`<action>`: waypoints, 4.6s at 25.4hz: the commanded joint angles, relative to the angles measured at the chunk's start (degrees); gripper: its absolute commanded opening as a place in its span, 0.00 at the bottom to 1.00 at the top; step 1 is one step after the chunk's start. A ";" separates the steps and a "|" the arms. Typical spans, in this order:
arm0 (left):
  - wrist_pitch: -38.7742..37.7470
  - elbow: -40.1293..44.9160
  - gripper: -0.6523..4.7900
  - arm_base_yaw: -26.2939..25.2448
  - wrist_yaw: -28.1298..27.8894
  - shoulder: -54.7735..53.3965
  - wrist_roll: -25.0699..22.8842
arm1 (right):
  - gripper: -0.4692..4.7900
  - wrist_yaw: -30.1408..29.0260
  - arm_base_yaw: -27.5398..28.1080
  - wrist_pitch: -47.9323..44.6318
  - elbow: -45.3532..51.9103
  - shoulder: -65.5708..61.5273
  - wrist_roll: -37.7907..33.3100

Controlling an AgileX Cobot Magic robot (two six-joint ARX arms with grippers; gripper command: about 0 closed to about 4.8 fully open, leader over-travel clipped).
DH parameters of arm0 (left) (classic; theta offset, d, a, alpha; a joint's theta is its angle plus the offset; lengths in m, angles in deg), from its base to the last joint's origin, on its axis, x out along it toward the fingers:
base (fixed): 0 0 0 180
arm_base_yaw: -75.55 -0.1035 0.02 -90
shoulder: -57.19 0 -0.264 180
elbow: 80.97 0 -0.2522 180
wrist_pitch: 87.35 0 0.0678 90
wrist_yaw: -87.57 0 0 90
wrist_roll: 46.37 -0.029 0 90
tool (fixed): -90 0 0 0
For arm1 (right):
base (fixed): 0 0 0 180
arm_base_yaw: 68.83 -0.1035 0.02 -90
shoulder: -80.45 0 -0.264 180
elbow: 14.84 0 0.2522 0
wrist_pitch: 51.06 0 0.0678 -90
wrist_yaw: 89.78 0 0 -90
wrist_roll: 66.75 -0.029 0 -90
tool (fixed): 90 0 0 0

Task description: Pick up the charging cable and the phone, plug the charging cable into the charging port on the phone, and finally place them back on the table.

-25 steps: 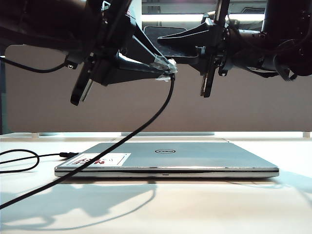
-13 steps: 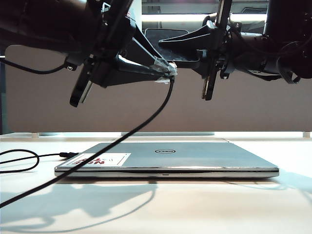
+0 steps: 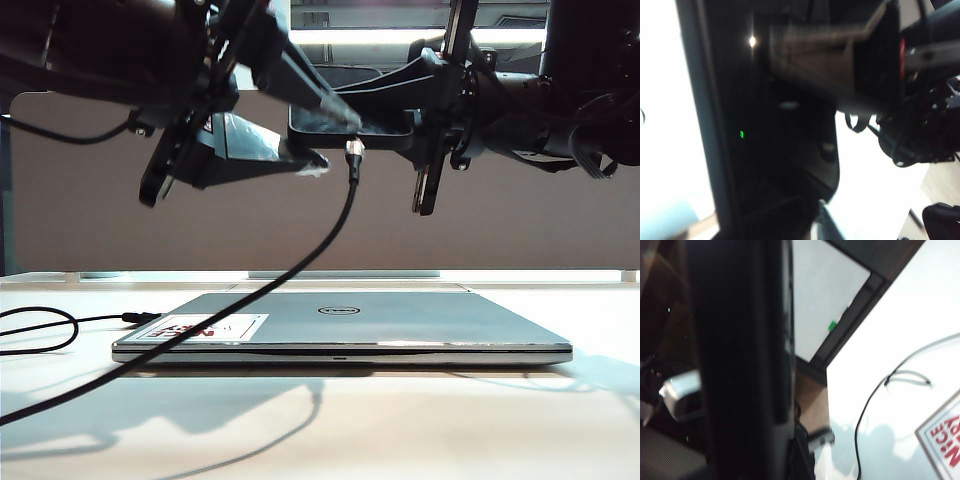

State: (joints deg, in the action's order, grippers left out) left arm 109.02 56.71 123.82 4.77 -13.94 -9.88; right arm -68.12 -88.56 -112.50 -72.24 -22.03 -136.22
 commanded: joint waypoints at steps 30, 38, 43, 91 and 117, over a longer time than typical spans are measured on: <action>0.98 -0.70 0.11 -12.39 -0.33 6.34 -6.49 | 0.08 9.20 7.39 20.35 -0.39 0.42 9.97; 0.72 -0.70 0.11 -12.52 -0.33 6.45 -6.49 | 0.08 16.09 10.16 20.59 -0.94 1.40 15.43; 0.70 -0.70 0.11 -12.52 -0.33 6.45 -6.49 | 0.08 21.05 10.10 30.73 -4.68 3.15 24.04; 0.33 -0.68 0.11 -12.50 -0.33 6.45 -6.49 | 0.08 27.32 25.75 114.53 -22.60 2.97 71.04; 0.33 -0.68 0.11 -12.50 -0.33 6.45 -6.49 | 0.31 34.23 22.91 112.45 -22.93 0.90 71.21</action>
State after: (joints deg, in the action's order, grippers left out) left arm 108.67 56.45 111.26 4.27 -7.71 -16.15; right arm -35.20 -65.72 0.61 -94.82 -21.61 -65.34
